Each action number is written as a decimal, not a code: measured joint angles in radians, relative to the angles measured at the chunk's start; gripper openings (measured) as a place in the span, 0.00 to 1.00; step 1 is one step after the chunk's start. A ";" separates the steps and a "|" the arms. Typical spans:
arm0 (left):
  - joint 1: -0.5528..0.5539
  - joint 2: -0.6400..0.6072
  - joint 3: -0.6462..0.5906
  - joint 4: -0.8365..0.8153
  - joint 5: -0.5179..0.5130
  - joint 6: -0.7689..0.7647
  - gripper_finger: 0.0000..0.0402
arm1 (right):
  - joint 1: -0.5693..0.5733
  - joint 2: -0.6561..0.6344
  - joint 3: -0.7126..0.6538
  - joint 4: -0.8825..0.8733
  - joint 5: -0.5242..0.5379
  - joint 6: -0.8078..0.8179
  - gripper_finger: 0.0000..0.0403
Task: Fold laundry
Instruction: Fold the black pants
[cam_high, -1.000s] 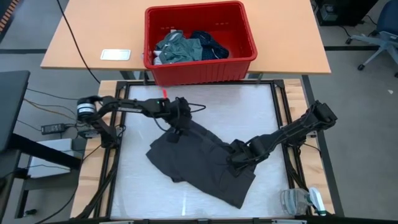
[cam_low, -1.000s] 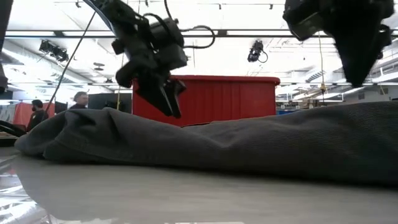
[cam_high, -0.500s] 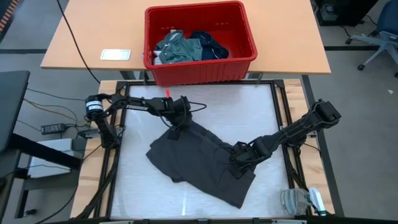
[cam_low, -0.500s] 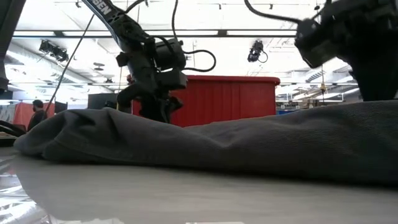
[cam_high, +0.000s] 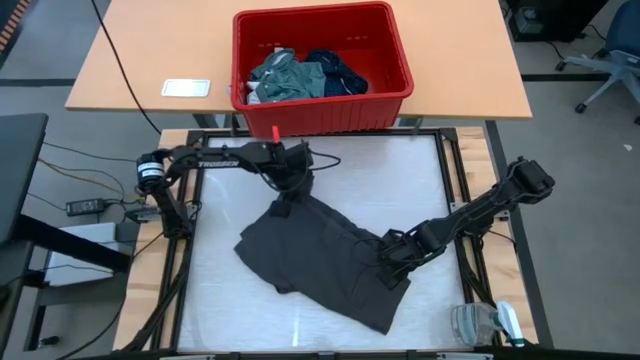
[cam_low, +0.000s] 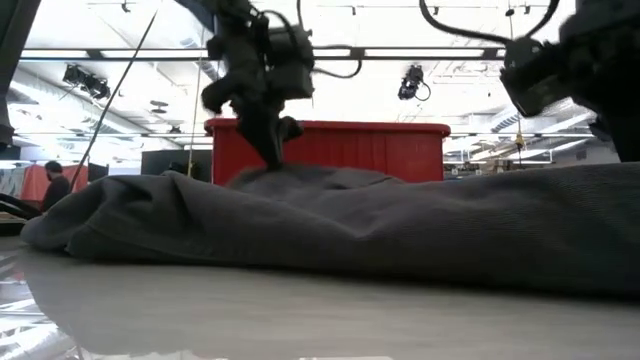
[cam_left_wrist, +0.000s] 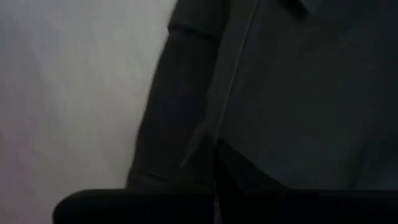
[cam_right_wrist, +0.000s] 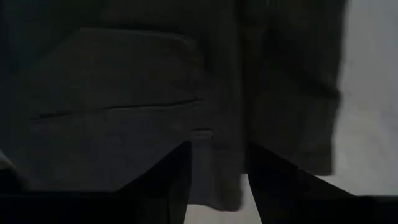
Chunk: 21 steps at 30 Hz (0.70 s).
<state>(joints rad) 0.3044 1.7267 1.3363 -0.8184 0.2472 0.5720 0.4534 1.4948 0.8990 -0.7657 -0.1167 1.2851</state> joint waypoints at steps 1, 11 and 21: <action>0.000 0.000 0.020 -0.014 0.000 0.000 0.00 | 0.000 -0.004 -0.014 0.010 -0.010 0.004 0.39; 0.030 0.002 0.051 -0.061 0.000 -0.029 0.00 | 0.060 -0.011 -0.073 0.146 -0.040 0.083 0.39; 0.060 0.003 0.051 -0.068 -0.011 -0.038 0.00 | 0.097 -0.010 -0.073 0.143 0.087 0.152 0.39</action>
<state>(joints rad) 0.3645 1.7298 1.3872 -0.8867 0.2362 0.5343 0.5507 1.4845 0.8261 -0.6228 -0.0299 1.4376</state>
